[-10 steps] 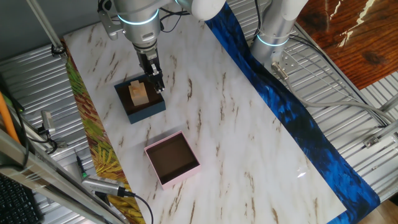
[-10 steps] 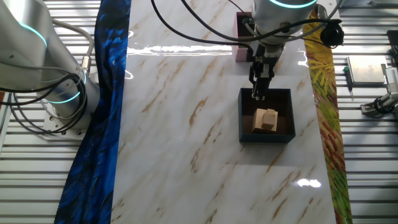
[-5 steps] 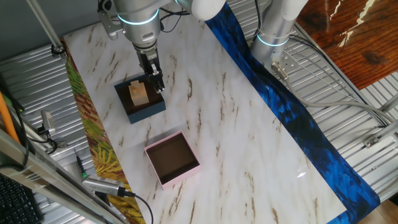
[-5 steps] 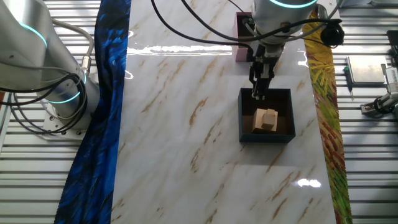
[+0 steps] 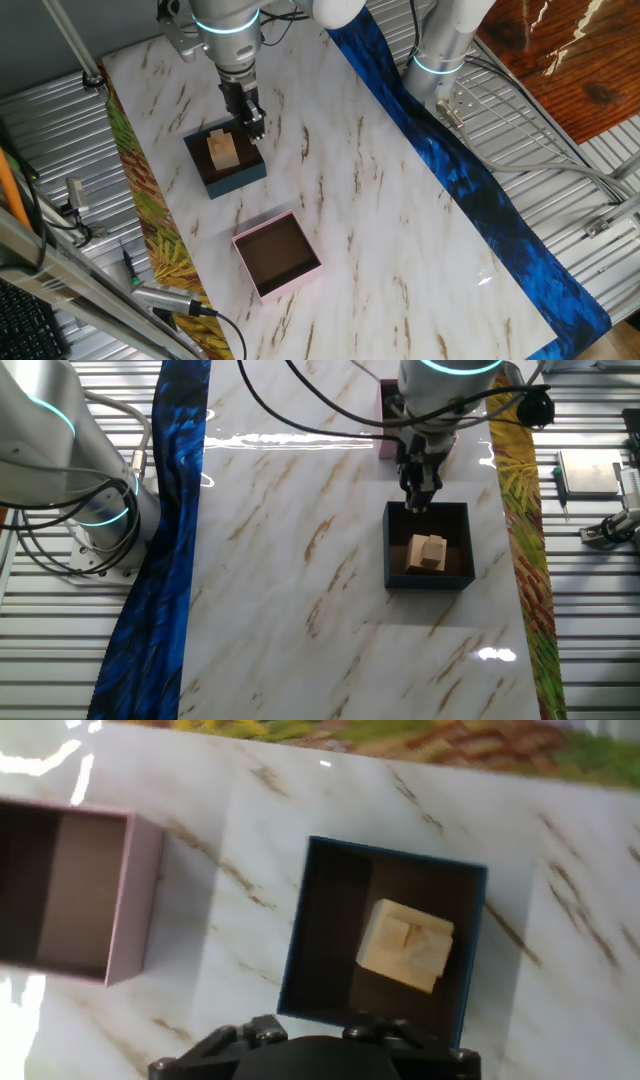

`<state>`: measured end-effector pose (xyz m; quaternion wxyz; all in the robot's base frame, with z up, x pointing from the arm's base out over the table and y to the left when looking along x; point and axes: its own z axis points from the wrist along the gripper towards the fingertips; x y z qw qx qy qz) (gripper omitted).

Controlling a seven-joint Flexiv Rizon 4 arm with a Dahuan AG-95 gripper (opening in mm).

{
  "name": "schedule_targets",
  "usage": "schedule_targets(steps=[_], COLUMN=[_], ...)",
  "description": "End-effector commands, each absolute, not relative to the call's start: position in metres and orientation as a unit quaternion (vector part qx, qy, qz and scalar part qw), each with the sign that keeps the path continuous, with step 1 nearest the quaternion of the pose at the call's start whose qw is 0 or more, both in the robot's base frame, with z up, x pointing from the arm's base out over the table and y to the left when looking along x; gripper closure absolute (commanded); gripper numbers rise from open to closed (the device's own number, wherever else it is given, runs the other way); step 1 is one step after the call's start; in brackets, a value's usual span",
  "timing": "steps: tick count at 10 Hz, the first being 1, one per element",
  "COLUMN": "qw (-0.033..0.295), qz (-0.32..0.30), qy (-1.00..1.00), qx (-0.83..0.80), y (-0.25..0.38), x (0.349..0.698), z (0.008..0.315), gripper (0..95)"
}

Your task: Move an object from one box to another

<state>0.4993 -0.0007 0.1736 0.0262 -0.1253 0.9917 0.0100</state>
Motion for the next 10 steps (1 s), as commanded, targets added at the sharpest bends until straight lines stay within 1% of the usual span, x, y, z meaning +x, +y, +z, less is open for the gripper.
schedule_targets(steps=[1, 4, 7, 10], qw=[0.020, -0.008, -0.025, -0.025], qz=[0.020, 0.022, 0.023, 0.019], qy=[0.973, 0.926, 0.886, 0.866], qx=[-0.229, -0.377, -0.463, -0.500], y=[-0.0004, -0.0004, -0.0004, -0.0004], x=[0.4995, 0.4995, 0.4995, 0.4995], z=[0.1734, 0.1734, 0.1734, 0.1734], gripper=[95.0, 95.0, 95.0, 95.0])
